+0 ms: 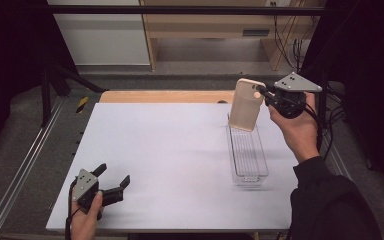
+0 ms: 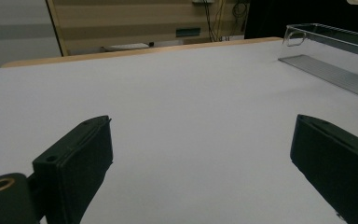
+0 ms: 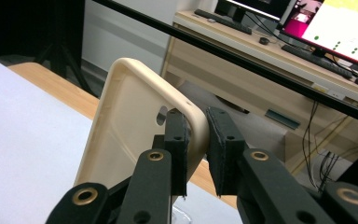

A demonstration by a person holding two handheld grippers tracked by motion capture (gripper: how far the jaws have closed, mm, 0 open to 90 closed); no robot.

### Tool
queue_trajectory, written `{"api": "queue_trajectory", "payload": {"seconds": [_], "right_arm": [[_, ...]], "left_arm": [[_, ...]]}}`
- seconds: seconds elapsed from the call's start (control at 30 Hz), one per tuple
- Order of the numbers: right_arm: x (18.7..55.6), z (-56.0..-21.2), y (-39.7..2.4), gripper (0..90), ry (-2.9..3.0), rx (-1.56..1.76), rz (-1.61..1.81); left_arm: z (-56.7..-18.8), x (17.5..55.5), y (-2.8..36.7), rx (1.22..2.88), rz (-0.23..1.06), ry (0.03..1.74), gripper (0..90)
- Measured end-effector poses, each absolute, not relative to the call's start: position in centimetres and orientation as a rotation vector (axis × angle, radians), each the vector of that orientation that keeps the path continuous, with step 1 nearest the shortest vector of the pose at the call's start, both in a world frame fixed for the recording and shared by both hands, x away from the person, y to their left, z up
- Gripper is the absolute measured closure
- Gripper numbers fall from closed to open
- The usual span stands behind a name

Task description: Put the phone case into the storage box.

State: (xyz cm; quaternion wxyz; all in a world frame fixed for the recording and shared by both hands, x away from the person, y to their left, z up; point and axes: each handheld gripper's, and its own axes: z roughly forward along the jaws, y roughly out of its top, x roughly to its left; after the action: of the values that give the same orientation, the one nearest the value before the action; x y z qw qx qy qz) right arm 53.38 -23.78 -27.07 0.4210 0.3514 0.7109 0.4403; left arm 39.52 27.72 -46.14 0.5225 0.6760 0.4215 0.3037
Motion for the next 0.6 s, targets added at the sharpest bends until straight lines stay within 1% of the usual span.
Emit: {"api": "queue_trajectory", "payload": {"seconds": [0.3,0.6], "right_arm": [[54.7,-28.4,-25.1,78.8,1.774,0.918,1.078],[56.3,-30.3,-24.8,78.8,1.805,0.915,1.051]], "left_arm": [[-46.0,39.5,27.9,1.591,0.756,0.989,5.3],[-46.0,39.5,27.6,1.595,0.773,0.967,5.3]]}}
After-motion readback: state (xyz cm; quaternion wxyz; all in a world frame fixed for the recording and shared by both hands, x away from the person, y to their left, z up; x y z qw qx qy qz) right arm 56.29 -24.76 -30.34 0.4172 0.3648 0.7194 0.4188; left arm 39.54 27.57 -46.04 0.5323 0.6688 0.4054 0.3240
